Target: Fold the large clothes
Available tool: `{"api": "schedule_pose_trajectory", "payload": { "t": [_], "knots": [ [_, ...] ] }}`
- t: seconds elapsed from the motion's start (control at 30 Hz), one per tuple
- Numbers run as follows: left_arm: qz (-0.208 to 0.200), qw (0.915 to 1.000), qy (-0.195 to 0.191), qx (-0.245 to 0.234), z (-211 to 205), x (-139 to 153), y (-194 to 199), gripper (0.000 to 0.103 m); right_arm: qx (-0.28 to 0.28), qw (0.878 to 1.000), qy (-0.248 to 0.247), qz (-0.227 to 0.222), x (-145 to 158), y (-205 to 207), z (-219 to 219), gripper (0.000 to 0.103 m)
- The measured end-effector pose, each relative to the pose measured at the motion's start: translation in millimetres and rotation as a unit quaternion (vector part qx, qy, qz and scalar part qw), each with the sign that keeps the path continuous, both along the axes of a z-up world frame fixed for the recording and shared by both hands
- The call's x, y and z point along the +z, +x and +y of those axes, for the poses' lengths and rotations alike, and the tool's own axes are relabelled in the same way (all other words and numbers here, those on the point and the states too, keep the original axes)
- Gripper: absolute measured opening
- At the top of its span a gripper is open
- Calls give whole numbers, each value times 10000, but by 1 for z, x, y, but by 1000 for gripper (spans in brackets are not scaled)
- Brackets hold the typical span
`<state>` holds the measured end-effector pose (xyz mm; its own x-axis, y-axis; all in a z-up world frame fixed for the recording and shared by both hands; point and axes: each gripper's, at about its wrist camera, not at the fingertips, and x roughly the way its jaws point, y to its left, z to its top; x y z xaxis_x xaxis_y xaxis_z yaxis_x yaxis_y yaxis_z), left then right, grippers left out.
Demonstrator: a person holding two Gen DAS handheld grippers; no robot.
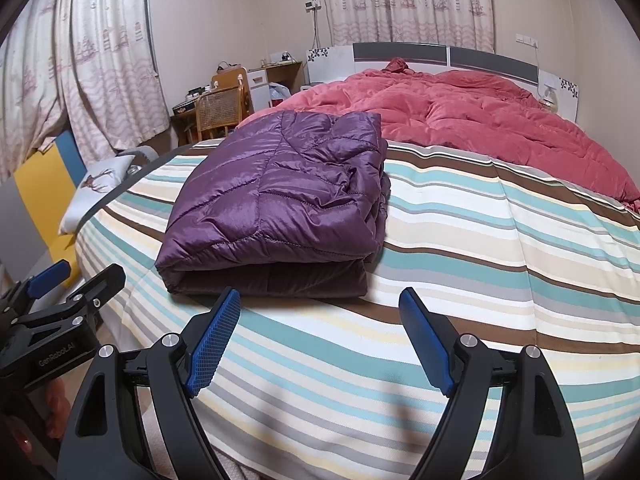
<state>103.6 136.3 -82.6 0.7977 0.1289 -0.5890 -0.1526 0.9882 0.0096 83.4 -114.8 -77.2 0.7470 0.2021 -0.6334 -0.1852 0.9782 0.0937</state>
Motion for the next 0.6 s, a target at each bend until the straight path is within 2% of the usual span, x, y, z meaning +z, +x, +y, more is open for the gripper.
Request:
{"api": "schedule_pose_trajectory", "payload": {
  "t": [0.6],
  "knots": [
    [60, 10000, -29, -42, 1, -5, 3, 101, 7, 10000, -1, 31, -1, 0, 1, 81]
  ]
}}
